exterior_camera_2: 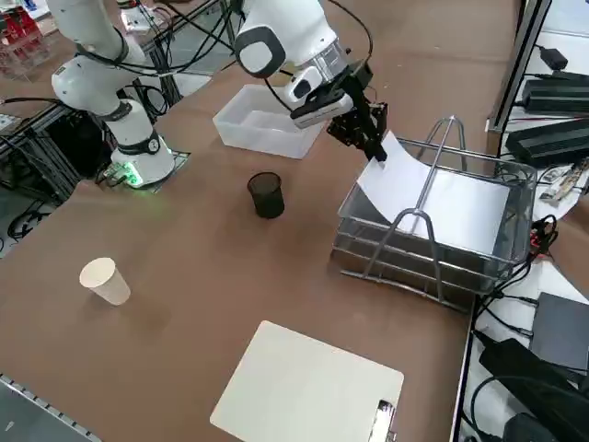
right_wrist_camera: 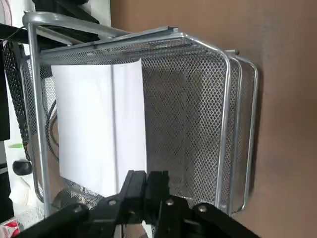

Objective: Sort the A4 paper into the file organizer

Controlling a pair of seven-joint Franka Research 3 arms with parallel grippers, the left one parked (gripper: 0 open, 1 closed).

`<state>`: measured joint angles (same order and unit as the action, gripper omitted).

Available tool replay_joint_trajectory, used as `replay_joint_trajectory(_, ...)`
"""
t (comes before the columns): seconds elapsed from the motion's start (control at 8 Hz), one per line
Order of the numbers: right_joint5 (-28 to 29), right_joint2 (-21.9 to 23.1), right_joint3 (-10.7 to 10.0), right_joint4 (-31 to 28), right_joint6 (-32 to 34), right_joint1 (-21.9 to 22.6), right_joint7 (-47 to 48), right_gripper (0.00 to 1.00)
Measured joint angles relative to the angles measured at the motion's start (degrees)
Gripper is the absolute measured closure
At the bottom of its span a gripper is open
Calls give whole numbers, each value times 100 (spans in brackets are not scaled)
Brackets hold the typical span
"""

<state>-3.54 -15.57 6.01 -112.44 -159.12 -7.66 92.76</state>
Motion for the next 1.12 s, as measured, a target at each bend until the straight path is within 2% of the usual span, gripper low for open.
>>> replay_joint_trajectory(0.25, 0, -1, 4, -43, 0, 13, -13, 85)
replay_joint_trajectory(0.75, 0, 12, 4, -52, 16, 16, -180, 14)
replay_joint_trajectory(0.88, -5, 35, 4, -47, 128, 15, -301, 0)
replay_joint_trajectory(1.12, -10, 223, 3, 6, 792, 11, -869, 0)
